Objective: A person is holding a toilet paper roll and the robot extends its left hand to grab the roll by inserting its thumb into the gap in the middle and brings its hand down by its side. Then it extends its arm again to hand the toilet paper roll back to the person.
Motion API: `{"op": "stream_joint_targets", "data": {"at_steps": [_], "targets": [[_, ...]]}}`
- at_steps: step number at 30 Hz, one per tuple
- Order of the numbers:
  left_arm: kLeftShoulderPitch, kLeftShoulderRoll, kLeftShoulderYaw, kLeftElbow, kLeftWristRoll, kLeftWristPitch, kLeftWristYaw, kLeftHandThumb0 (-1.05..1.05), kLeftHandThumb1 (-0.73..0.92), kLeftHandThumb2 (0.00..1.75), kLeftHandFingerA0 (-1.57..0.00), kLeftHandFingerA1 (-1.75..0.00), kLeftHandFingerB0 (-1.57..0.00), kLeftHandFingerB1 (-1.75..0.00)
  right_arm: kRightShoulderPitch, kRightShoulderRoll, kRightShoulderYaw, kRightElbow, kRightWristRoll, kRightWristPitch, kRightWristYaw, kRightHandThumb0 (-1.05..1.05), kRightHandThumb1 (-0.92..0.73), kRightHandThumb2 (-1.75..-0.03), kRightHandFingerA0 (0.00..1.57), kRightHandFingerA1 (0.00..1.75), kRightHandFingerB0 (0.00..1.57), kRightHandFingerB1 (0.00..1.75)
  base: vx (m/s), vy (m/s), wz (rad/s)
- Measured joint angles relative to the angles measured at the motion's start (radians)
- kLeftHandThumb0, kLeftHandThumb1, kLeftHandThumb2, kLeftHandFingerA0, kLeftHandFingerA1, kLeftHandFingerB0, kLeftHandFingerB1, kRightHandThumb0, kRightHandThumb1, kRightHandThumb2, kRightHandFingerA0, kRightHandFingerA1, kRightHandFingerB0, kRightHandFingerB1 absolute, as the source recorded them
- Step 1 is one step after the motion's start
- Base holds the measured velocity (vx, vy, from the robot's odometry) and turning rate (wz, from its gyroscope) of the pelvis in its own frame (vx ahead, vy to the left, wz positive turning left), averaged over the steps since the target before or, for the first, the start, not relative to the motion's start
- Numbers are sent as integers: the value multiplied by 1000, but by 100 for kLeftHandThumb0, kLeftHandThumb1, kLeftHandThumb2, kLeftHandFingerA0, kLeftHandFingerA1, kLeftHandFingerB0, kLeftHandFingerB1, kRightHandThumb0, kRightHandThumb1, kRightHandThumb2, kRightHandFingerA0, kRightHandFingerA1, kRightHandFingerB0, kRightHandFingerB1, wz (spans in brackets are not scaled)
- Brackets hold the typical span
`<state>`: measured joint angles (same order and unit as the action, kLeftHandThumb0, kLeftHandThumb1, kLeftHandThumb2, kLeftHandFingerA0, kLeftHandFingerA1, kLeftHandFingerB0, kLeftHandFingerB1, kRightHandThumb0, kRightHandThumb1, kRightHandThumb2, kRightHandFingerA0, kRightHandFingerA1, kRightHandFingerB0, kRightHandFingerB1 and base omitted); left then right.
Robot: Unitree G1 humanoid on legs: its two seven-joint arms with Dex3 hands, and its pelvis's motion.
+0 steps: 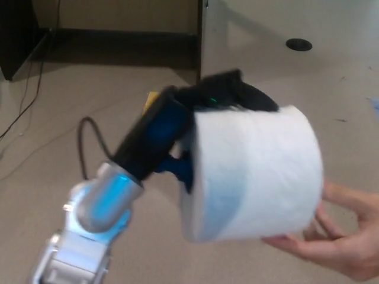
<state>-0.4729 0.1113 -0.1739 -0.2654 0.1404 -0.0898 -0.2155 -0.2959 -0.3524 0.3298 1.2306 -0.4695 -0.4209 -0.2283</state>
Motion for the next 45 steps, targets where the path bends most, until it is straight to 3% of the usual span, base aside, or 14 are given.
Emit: {"op": "stream_joint_targets", "data": {"at_steps": [1, 2, 4, 6, 9, 19, 22, 25, 33, 37, 41, 45], "targets": [[1, 14, 25, -5, -5, -2, -2, 2, 62, 106, -106, -129, -84, -118, 0, 0, 3, 0, -1, 1, 0, -42, -73, -62, 67, 53, 55, 44, 0, 0, 0], [5, 25, 49, -15, -11, -2, -5, 1, 71, 87, -109, -125, -83, -115, 0, 0, 8, 1, -2, 1, 0, -43, -74, -62, 66, 53, 54, 43, 0, 0, 0], [21, 51, 92, -32, -28, -3, -13, 5, 68, 91, -108, -125, -83, -115, 0, 2, 14, 1, -5, 2, -1, -43, -73, -62, 66, 53, 54, 43, 0, 0, 0], [53, 84, 145, -44, -45, -3, -20, -10, 79, 72, -110, -125, -84, -118, 1, 2, 17, 3, -7, 4, -1, -43, -73, -62, 66, 53, 54, 43, 0, 0, 0], [115, 122, 216, -50, -68, -3, -29, -11, 84, 65, -104, -130, -80, -117, 3, 3, 19, 8, -10, 7, -2, -41, -72, -62, 68, 55, 56, 45, 0, 0, 0], [430, 172, 459, 151, -168, -84, -64, -10, 84, 65, -105, -128, -79, -118, 0, 6, 15, 13, -12, 9, -1, -42, -73, -62, 67, 53, 55, 44, 0, 0, 0], [475, 172, 485, 243, -170, -119, -63, 3, 74, 82, -100, -137, -78, -119, 0, 7, 15, 13, -12, 9, -1, -42, -72, -62, 67, 55, 55, 44, 0, 0, 0], [516, 175, 503, 374, -160, -165, -55, 2, 74, 80, -97, -137, -77, -116, -1, 8, 15, 13, -13, 9, -1, -42, -72, -62, 66, 54, 56, 44, 0, 0, 0], [592, 234, 466, 733, -86, -258, 22, -9, 82, 65, -90, -126, -79, -105, -1, 8, 16, 13, -14, 9, -1, -42, -72, -62, 66, 52, 55, 43, 0, 0, 0], [607, 275, 407, 907, -33, -285, 80, -10, 79, 68, -89, -136, -76, -120, -1, 10, 16, 13, -14, 9, -1, -42, -72, -62, 66, 52, 55, 44, 0, 0, 0], [592, 324, 325, 1089, 26, -322, 145, -10, 80, 67, -91, -133, -78, -113, -4, 12, 12, 14, -14, 9, -2, -41, -72, -62, 68, 54, 55, 44, 0, 0, 0], [559, 363, 276, 1209, 65, -375, 205, -11, 81, 66, -90, -134, -76, -118, -17, 12, 12, 14, -14, 10, -2, -41, -72, -62, 69, 53, 54, 44, 0, 0, 0]]}}
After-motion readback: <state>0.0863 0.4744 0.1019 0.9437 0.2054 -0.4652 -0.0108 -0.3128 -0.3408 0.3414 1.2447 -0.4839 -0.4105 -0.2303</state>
